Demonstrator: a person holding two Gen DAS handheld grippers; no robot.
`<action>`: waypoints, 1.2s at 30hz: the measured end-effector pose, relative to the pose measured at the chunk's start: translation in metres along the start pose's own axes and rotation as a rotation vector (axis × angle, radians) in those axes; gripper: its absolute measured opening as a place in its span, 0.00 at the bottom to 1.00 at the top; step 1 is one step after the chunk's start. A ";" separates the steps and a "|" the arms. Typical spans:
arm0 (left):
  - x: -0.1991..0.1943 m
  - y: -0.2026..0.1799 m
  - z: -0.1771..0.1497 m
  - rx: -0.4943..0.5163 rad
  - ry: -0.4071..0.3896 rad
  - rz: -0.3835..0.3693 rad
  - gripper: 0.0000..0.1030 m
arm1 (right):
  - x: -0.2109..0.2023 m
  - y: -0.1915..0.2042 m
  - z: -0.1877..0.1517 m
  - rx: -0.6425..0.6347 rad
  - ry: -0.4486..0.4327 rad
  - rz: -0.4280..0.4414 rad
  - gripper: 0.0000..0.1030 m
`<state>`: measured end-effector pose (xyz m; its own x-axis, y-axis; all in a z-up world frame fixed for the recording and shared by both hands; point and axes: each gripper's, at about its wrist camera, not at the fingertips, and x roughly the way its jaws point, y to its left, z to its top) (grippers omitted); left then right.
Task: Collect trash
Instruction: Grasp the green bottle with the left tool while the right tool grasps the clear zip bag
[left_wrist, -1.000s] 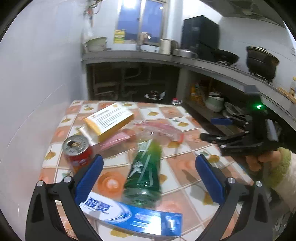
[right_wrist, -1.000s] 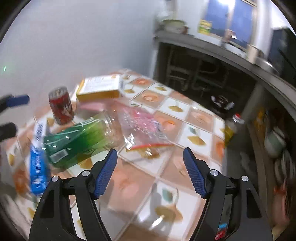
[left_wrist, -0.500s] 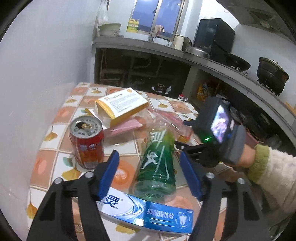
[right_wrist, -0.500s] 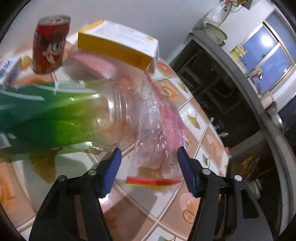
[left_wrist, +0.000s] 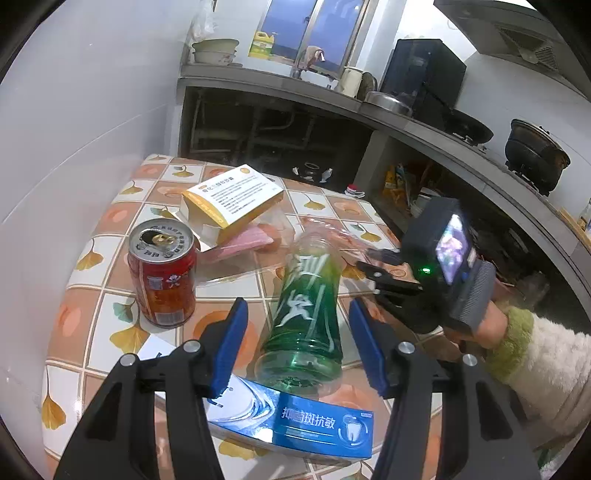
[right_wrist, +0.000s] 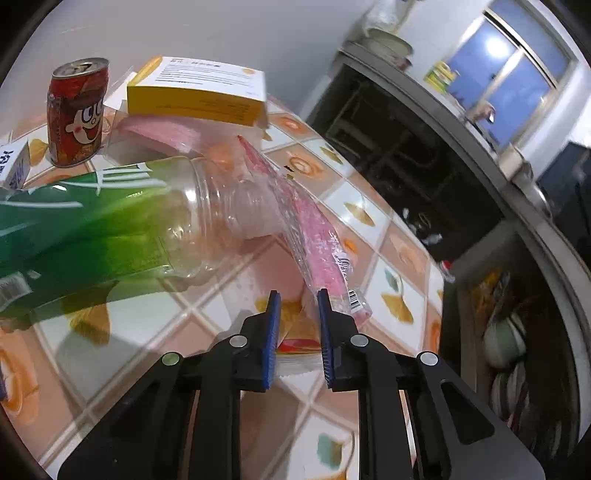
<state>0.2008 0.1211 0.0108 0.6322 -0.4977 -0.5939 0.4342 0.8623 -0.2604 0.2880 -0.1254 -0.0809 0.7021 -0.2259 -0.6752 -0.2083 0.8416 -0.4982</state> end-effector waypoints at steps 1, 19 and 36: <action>0.000 0.000 0.000 0.000 0.003 -0.004 0.54 | -0.006 -0.001 -0.004 0.011 0.004 -0.010 0.17; 0.077 -0.047 0.006 0.046 0.300 -0.183 0.64 | -0.044 -0.007 -0.052 0.308 0.102 0.082 0.16; 0.138 -0.084 0.009 -0.065 0.482 -0.238 0.63 | -0.042 -0.043 -0.085 0.748 0.104 0.417 0.15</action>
<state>0.2572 -0.0208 -0.0429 0.1485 -0.5944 -0.7904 0.4790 0.7425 -0.4683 0.2098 -0.1935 -0.0773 0.5945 0.1605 -0.7879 0.0936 0.9594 0.2661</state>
